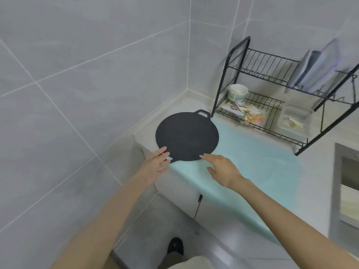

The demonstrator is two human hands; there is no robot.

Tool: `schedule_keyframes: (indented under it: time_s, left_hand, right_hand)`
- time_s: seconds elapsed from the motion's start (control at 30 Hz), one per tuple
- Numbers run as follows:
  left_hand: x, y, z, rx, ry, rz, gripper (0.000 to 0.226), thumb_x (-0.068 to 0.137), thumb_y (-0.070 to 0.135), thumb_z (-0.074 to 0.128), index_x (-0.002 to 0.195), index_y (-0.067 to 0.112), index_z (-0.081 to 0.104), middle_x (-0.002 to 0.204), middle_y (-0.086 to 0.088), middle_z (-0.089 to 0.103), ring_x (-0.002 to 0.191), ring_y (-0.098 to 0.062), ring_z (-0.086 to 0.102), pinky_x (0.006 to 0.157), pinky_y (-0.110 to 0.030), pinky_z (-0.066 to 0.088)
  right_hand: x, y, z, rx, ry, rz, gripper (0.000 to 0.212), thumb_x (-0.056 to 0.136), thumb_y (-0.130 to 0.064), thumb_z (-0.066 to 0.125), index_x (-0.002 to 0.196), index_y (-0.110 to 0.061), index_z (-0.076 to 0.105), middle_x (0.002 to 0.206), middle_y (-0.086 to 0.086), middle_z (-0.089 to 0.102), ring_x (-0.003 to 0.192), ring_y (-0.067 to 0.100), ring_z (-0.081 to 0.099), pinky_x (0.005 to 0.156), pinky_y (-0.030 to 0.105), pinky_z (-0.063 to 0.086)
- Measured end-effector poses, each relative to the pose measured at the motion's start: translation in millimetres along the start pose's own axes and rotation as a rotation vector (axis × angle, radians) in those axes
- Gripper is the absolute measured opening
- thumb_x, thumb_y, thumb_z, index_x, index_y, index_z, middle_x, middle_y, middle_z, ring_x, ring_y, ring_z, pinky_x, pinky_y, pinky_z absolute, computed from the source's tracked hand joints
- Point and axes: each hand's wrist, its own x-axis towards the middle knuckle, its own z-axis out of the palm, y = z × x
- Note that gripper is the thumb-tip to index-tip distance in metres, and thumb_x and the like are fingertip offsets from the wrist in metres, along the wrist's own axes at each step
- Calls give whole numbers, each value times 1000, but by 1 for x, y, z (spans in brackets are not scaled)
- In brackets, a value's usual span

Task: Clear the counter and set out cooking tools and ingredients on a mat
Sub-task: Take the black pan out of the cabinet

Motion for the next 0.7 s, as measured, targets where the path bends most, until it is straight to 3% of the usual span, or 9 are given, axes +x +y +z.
schedule_keyframes:
  time_s: [0.17,0.33,0.7]
  left_hand:
    - [-57,-3,40,63,-24,106,38,100,17,45,137,23,47,138,-1,51,122,-23,52,90,-32,46]
    - [-117,1,94,161,-71,160,37,95,23,55,132,26,52,130,3,56,117,-20,56,97,-35,47]
    - [-203,-5,196,326,-306,258,37,95,24,56,131,24,53,124,5,60,109,-13,61,90,-30,50]
  right_hand:
    - [-77,18,-26,-23,125,0,54,95,-12,47,144,-29,37,150,-5,39,134,20,40,112,36,30]
    - [-158,23,-58,36,248,56,50,97,-14,46,143,-30,39,147,-9,42,132,18,41,102,29,36]
    - [-313,31,-79,81,480,308,46,96,-16,46,140,-31,42,141,-10,48,129,16,44,94,36,46]
